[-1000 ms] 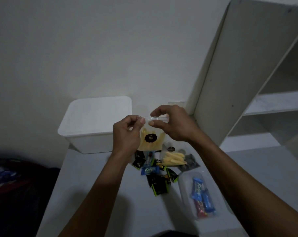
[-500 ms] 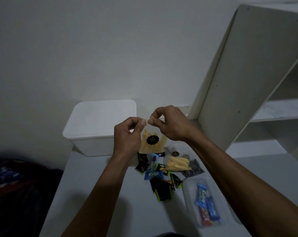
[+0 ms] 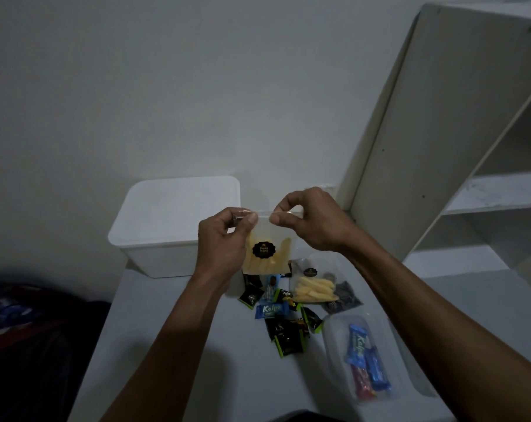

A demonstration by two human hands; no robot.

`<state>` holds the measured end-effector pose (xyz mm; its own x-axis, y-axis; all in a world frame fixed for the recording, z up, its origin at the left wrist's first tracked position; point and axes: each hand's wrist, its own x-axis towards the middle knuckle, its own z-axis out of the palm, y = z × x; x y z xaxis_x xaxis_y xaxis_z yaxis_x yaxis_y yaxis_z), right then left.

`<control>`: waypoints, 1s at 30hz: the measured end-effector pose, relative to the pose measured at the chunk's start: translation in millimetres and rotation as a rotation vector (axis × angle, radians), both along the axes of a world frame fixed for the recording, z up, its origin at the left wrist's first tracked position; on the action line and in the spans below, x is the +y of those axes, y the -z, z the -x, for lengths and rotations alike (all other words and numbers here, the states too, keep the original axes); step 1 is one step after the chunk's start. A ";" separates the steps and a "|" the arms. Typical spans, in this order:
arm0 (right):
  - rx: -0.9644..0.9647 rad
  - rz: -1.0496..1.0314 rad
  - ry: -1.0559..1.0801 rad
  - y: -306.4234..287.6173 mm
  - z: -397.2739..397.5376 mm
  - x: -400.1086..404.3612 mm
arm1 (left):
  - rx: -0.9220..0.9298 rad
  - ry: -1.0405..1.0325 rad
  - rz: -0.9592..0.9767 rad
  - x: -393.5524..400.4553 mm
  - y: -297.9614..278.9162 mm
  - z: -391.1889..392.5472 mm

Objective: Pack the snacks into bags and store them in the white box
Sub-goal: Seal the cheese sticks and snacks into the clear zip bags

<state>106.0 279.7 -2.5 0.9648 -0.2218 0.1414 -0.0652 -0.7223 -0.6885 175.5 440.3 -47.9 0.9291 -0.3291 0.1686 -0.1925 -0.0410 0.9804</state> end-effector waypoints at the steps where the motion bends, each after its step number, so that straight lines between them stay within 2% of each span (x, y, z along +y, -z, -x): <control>1: -0.010 0.005 0.014 1.0 0.7 -0.3 | 0.010 0.001 0.005 -0.1 0.7 0.2; 4: -0.031 0.022 0.027 0.2 2.5 0.5 | 0.048 0.048 0.020 -0.2 2.0 1.7; 7: -0.011 -0.040 -0.002 0.4 4.2 -1.7 | 0.061 0.072 0.033 -0.6 0.8 2.3; 11: -0.010 -0.130 0.067 5.0 7.8 -4.3 | 0.082 0.031 0.055 -0.6 0.7 1.5; 16: -0.019 -0.167 0.091 9.2 9.6 -4.6 | 0.085 0.074 0.064 0.8 -3.3 3.5; 22: -0.018 -0.342 0.158 18.5 12.0 -5.4 | 0.122 0.050 0.071 -2.8 -3.4 5.2; 26: -0.049 -0.580 0.176 22.1 18.5 -4.1 | 0.188 0.052 0.099 -1.9 -4.2 4.0; 30: -0.132 -0.586 0.212 26.0 19.0 -2.3 | 0.243 0.062 0.120 -2.8 -5.0 4.9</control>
<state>87.0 277.4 -28.5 0.8744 -0.4824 0.0531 -0.0530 -0.2036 -0.9776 170.6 437.5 -42.9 0.9257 -0.3781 -0.0155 0.0505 0.0827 0.9953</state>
